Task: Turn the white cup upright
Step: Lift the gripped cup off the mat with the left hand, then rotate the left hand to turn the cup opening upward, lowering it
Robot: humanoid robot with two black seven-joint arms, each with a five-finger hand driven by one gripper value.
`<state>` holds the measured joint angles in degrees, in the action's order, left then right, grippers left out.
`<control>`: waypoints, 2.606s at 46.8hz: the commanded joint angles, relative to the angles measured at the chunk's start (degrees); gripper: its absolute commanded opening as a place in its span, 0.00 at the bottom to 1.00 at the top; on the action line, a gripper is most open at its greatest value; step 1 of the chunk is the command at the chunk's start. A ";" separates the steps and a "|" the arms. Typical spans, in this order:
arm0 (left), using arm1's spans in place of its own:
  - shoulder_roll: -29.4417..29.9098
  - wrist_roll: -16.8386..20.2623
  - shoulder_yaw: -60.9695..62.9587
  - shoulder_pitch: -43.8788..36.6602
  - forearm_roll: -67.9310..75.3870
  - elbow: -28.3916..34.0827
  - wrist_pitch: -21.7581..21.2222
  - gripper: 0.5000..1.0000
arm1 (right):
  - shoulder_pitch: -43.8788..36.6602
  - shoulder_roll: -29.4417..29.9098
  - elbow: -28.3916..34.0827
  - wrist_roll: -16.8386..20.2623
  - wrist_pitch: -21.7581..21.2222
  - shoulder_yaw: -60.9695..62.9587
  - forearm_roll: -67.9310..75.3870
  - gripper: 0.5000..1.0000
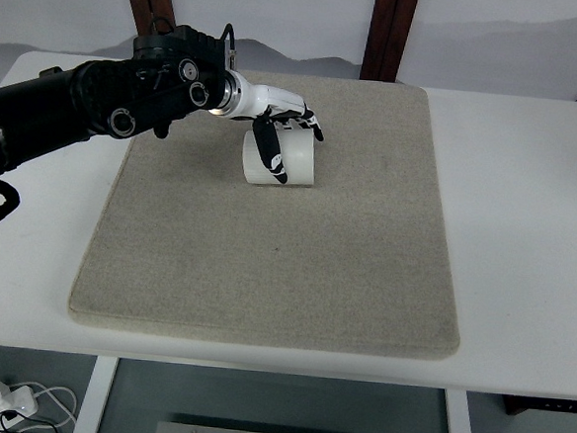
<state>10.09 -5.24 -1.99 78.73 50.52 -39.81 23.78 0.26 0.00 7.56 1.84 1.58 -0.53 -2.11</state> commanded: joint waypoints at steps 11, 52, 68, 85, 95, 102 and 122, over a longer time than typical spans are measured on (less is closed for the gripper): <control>3.70 6.11 -9.35 -3.94 -7.45 0.26 0.83 0.34 | 0.09 0.00 0.00 0.00 0.00 0.00 0.00 0.90; 3.80 27.82 -29.48 -20.72 -17.65 5.62 0.91 0.34 | 0.00 0.00 0.00 0.00 0.00 0.00 0.00 0.90; 1.95 36.70 -29.30 -22.92 -21.78 10.02 0.91 0.34 | 0.00 0.00 0.00 0.00 0.00 0.00 0.00 0.90; -2.62 40.24 -28.42 -24.15 -20.29 14.41 0.74 0.35 | 0.00 0.00 0.00 0.00 0.00 0.00 0.00 0.90; -3.24 40.24 -26.93 -24.15 -16.51 15.20 -0.32 0.35 | 0.00 0.00 0.00 0.00 0.00 0.00 0.00 0.90; -3.24 40.24 -24.12 -24.15 -15.10 16.00 -2.16 0.35 | 0.09 0.00 0.00 0.00 0.00 0.00 0.00 0.90; -3.24 40.24 -23.41 -24.59 -15.10 17.67 -3.48 0.38 | 0.00 0.00 0.00 0.00 0.00 0.00 0.00 0.90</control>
<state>6.85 35.01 -25.71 54.37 35.44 -22.15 20.54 0.27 0.00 7.56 1.85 1.58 -0.53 -2.11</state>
